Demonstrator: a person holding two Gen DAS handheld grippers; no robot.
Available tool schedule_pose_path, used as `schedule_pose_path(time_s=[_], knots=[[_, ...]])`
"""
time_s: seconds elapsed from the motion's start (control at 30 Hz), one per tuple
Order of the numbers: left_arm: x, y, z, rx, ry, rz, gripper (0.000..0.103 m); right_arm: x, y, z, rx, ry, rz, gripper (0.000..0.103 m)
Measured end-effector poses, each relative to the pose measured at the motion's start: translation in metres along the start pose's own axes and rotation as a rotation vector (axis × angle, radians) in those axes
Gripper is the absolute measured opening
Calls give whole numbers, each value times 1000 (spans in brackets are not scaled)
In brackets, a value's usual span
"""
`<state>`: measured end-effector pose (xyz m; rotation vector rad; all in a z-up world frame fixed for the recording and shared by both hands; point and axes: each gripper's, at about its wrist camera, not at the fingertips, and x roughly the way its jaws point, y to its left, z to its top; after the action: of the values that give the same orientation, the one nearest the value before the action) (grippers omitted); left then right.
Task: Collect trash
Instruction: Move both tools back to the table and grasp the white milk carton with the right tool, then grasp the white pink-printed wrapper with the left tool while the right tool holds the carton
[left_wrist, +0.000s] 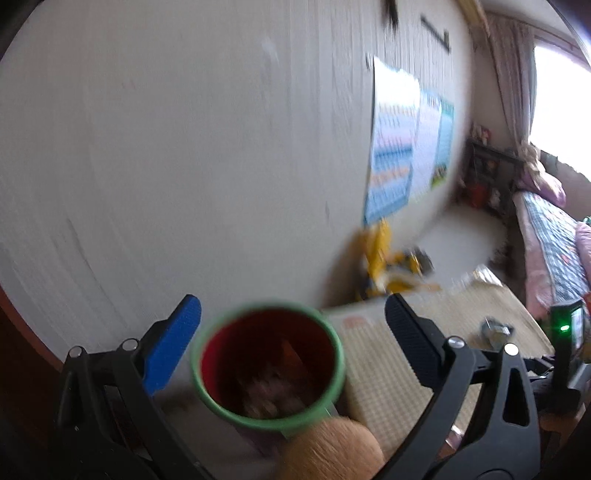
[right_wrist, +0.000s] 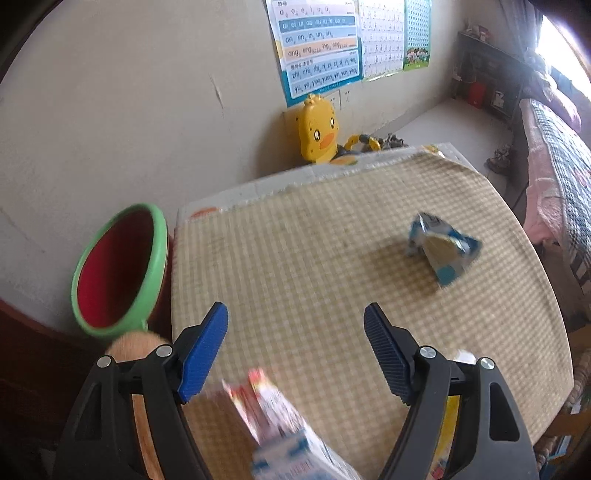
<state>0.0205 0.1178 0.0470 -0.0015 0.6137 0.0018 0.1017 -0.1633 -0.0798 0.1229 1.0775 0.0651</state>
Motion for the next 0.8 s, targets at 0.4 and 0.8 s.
schedule_pose_path(time_s=[0.4,0.8], knots=[[62,-43,-76,-61,300,1,98,2,-7,-92,-91,165,60,80],[61,-105,-118,49,420,-33,98,-16,-21,-105,-32,35,78,57]])
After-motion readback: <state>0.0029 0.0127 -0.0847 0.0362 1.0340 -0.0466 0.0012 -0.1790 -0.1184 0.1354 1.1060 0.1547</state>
